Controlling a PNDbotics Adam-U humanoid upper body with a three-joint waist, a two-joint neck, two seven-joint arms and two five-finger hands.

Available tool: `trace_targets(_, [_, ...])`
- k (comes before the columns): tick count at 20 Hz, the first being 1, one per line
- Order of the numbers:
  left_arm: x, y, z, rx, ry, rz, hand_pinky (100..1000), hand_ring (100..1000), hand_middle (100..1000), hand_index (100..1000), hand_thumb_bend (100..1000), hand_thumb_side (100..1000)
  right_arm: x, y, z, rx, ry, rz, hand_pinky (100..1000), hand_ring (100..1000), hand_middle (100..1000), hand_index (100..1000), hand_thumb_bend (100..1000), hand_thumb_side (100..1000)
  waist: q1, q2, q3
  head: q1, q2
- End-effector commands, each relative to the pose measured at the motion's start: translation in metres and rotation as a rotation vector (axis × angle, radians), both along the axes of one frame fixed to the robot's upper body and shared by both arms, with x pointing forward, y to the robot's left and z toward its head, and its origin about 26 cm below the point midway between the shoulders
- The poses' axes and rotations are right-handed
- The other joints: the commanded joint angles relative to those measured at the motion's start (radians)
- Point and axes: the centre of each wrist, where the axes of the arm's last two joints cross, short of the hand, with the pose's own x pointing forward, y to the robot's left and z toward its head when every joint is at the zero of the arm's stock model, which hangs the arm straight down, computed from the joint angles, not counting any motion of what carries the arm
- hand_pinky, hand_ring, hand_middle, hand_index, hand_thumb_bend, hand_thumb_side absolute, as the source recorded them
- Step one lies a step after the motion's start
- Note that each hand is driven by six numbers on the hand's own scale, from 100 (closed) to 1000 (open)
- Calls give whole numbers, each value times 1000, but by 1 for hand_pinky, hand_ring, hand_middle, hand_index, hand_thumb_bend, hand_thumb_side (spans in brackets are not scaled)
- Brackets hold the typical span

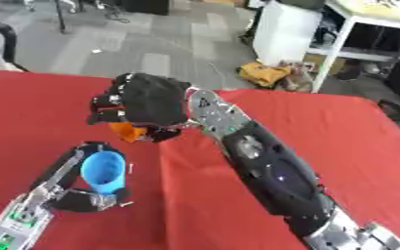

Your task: Pour the contents of one cup into another cup.

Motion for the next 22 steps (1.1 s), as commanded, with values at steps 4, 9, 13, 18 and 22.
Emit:
trace_targets(4, [3,-5,11,-7,-29,-10,385,500,505,683,491,100,-4,-4,17,16,-46,11,517,484,712,824,310,100,11,-20,-5,-3,-6])
trace_targets(9, [6,7,6,-12,-22,52,386,500,506,683,495,100,2,-18,11,138,39,-28,482,461,696,826,305,100,13,-20,-11,2,-8])
trace_targets(13, [12,21,3,-15,-34,138,392,501,506,682,506,100,5,-32,6,269,176,-50,448,437,682,827,299,100,16,-19,-18,8,-10])
trace_targets(18, [25,55,4,-25,-76,335,448,549,555,717,612,100,-12,-42,15,443,311,-3,409,387,661,826,279,100,23,-15,-36,18,-19])
trace_targets(22, [33,77,4,-56,-116,489,516,665,669,769,893,100,-32,-48,25,542,401,45,383,365,646,824,261,100,27,-11,-52,26,-27])
